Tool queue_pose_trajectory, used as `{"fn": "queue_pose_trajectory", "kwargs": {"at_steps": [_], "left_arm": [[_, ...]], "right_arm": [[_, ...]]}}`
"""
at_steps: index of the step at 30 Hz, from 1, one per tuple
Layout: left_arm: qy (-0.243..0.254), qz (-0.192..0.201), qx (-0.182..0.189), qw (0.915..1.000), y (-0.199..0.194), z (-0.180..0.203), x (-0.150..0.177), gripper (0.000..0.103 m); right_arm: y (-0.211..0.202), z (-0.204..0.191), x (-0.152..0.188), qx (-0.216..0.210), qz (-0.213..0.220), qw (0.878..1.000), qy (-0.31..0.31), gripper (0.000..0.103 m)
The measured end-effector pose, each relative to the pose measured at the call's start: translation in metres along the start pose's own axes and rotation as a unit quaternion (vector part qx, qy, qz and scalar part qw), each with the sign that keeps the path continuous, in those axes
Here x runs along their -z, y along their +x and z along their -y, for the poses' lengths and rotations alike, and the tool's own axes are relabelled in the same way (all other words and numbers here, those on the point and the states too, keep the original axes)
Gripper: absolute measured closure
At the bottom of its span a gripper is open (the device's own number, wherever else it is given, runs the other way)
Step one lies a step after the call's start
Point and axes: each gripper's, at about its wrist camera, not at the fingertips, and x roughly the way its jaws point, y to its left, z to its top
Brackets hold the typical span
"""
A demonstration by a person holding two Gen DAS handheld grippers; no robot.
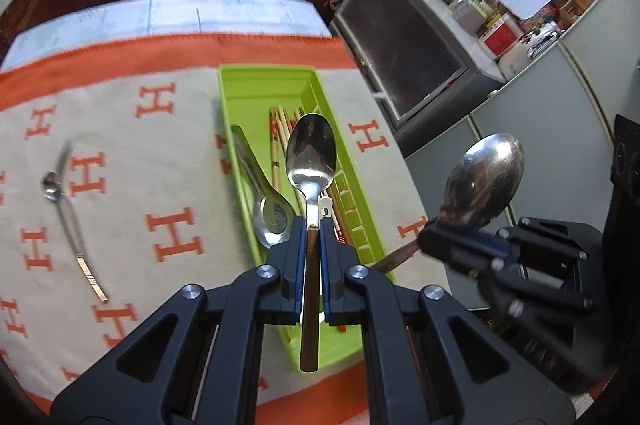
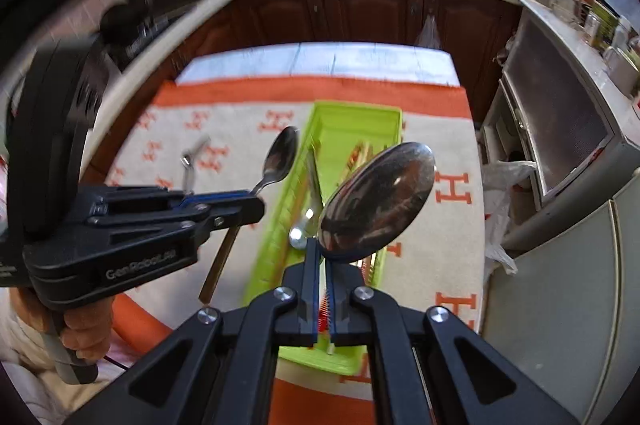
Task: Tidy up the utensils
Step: 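Carry both spoons into the green tray and open both tools, then move both open tools back over the last teaspoon and fork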
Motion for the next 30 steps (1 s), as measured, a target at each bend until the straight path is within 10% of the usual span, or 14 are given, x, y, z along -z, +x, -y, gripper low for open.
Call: {"fn": "queue_pose_trajectory", "kwargs": {"at_steps": [22, 30], "left_arm": [[-0.002, -0.016, -0.024, 0.9996, 0.034, -0.021, 0.002, 0.097], [-0.018, -0.002, -0.051, 0.9985, 0.008, -0.046, 0.011, 0.078]], "right_arm": [[0.087, 0.022, -0.047, -0.032, -0.041, 0.996, 0.079, 0.1], [0.078, 0.007, -0.044, -0.053, -0.041, 0.994, 0.088, 0.1]]}}
